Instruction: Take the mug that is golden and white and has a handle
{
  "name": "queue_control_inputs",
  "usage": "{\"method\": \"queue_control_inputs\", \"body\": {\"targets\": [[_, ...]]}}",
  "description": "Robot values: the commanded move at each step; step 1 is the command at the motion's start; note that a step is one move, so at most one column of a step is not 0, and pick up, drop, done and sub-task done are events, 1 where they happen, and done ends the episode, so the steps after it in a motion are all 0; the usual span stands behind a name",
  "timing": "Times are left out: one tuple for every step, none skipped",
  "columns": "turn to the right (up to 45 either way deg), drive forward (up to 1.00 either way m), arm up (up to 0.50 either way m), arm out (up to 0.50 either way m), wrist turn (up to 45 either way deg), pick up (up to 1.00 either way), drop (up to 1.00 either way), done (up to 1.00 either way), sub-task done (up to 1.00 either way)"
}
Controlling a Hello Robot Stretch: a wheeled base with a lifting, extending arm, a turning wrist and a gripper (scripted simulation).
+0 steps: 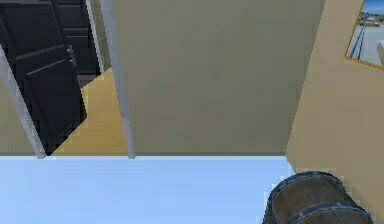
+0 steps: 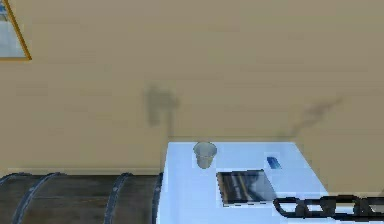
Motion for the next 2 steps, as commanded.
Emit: {"method": "queue_control_inputs", "body": {"targets": [[0.0,0.00,0.50,0.00,0.0,0.00,0.00,0.00,0.00],[0.0,0.00,0.36,0.00,0.0,0.00,0.00,0.00,0.00]]}}
